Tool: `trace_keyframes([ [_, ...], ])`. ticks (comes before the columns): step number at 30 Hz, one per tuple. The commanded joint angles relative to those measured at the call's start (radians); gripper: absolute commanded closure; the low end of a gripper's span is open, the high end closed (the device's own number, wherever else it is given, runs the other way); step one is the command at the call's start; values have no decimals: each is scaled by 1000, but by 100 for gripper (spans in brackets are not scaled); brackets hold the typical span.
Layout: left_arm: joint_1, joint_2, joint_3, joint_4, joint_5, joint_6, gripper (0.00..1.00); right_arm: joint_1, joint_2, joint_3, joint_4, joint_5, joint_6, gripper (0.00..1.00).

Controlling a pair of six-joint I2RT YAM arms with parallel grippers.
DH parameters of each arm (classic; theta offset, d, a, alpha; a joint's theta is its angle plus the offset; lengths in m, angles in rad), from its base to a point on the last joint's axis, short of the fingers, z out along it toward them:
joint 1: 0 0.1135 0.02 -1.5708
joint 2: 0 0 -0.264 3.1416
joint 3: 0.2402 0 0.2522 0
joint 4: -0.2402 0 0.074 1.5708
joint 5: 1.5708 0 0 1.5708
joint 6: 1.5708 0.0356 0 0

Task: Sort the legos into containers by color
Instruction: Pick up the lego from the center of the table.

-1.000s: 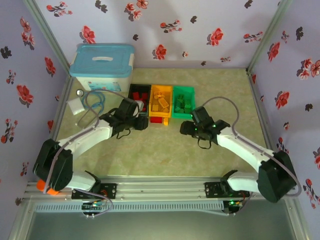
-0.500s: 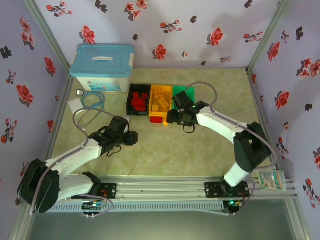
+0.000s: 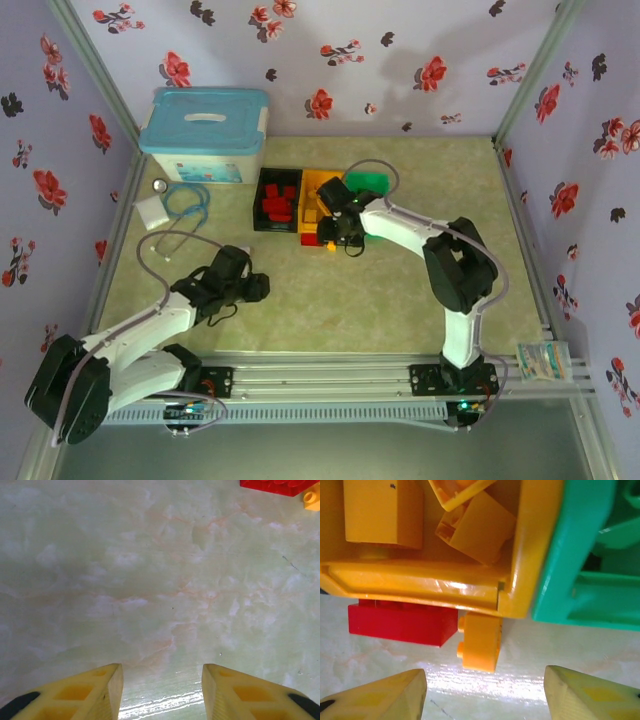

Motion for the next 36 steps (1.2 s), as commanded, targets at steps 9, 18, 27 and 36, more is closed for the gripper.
trace_keyframes([
  [9, 2, -55, -24, -14, -23, -29, 55, 14, 113, 66, -48, 6, -10, 45],
  [18, 2, -64, -23, -25, -23, -28, 55, 20, 138, 67, -56, 34, -7, 56],
  [27, 2, -64, -30, -15, -24, -33, 55, 21, 92, 3, -31, 72, 20, 64],
  [36, -1, -67, -50, -2, -21, -38, 55, 23, 96, -34, -5, 62, 29, 67],
])
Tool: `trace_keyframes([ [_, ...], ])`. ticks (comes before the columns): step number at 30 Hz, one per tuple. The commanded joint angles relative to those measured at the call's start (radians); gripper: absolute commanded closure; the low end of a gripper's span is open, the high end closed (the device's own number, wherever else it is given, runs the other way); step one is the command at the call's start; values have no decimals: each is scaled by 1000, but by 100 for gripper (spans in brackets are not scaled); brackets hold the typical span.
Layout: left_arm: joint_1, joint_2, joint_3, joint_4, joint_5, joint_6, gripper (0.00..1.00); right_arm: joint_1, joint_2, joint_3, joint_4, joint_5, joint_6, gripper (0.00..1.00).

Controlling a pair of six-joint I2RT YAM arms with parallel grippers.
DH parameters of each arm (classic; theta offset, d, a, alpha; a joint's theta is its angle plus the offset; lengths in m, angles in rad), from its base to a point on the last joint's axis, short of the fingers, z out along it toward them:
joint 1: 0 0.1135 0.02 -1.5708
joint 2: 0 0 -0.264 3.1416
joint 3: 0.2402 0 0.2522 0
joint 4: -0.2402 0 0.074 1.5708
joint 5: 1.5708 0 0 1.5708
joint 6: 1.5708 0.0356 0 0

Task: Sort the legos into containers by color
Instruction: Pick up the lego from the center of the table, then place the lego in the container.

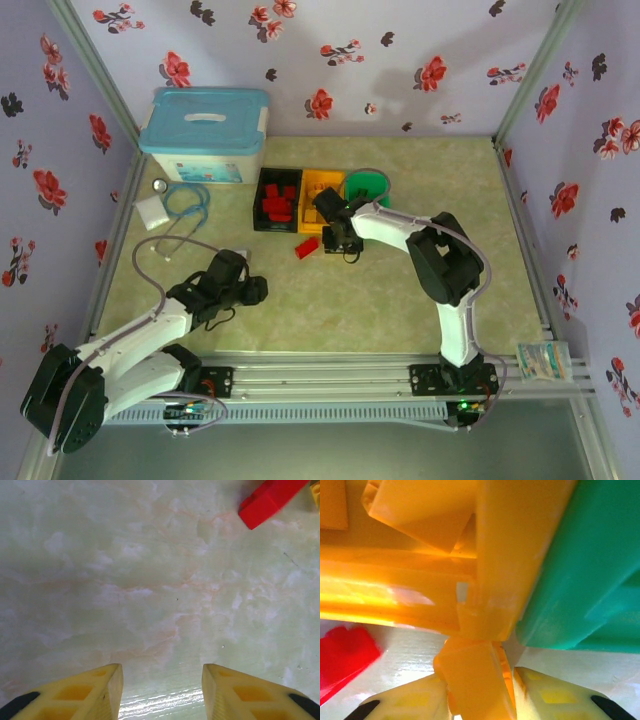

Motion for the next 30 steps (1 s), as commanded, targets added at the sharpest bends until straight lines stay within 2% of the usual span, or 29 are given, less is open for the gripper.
trace_keyframes([
  [1, 0, -17, -16, 2, -21, -18, 55, 7, 8, -15, -14, 7, 25, 69],
  [6, 0, -14, -21, 10, -21, -20, 55, 21, -31, -18, -20, 20, 23, 77],
  [17, 0, -10, -15, 20, -22, -17, 55, 57, -151, 40, -64, 53, 2, 80],
  [22, -2, -23, -11, 7, -21, -17, 55, 37, -120, 181, -141, 75, -54, 80],
  [30, -7, -95, -10, -40, -33, -12, 54, -35, 12, 463, -262, 60, -128, 78],
])
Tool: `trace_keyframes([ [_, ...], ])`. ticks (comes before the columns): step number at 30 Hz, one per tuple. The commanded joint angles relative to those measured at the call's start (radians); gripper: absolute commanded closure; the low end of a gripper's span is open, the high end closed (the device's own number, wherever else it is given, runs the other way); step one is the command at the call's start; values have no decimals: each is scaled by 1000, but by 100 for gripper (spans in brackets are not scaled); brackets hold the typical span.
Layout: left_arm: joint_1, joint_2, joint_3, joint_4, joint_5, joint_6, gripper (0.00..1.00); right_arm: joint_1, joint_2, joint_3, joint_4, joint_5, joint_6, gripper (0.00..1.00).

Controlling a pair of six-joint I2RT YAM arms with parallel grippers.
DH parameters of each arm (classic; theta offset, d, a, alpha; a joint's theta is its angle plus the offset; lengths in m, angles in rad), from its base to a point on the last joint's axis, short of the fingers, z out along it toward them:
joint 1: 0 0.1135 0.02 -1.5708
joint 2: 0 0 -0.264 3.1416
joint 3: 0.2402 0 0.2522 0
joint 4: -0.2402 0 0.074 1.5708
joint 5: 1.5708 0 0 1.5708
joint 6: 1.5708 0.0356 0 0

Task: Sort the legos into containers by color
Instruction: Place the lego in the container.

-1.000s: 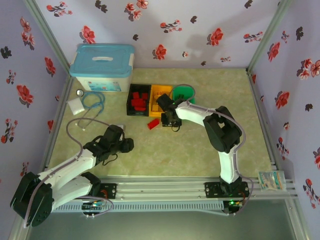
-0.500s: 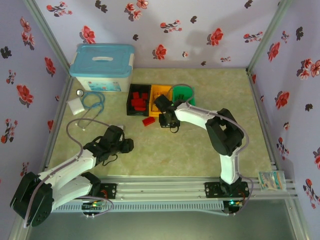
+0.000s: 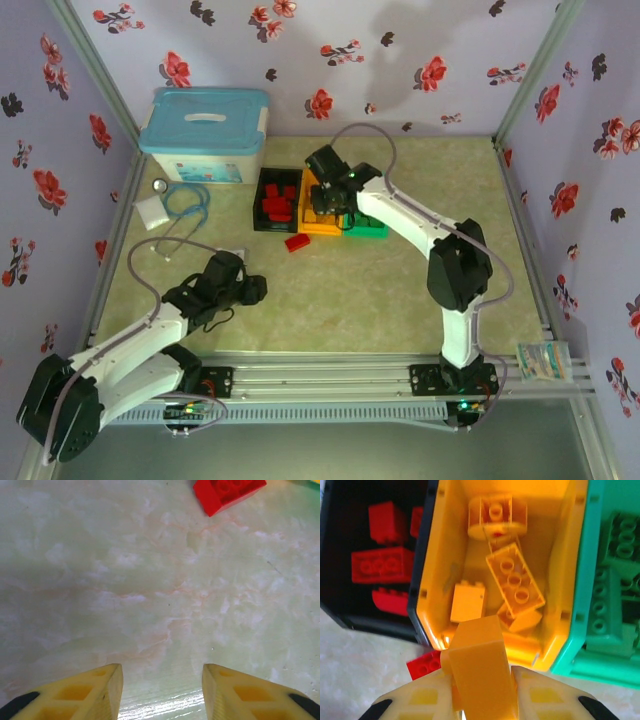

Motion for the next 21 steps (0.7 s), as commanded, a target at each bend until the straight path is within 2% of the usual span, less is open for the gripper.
trace_keyframes([
  [1, -4, -34, 0, -42, -32, -9, 54, -33, 77, 112, -111, 12, -54, 77],
  [8, -6, -50, 12, -60, -34, -6, 54, -77, 215, 352, -204, -2, -80, 72],
  [10, -6, -50, 15, -62, -34, -4, 54, -86, 247, 406, -224, -3, -82, 63],
  [13, -6, -50, 21, -66, -35, -1, 54, -89, 286, 490, -272, -3, -87, 29],
  [14, -6, -51, 21, -66, -35, -1, 54, -89, 287, 504, -280, -3, -87, 22],
  [18, -5, -48, 25, -55, -35, 1, 53, -84, 257, 476, -275, -5, -83, 18],
  [21, -6, -35, 40, -50, -35, 11, 49, -74, 198, 386, -243, -2, -78, 17],
])
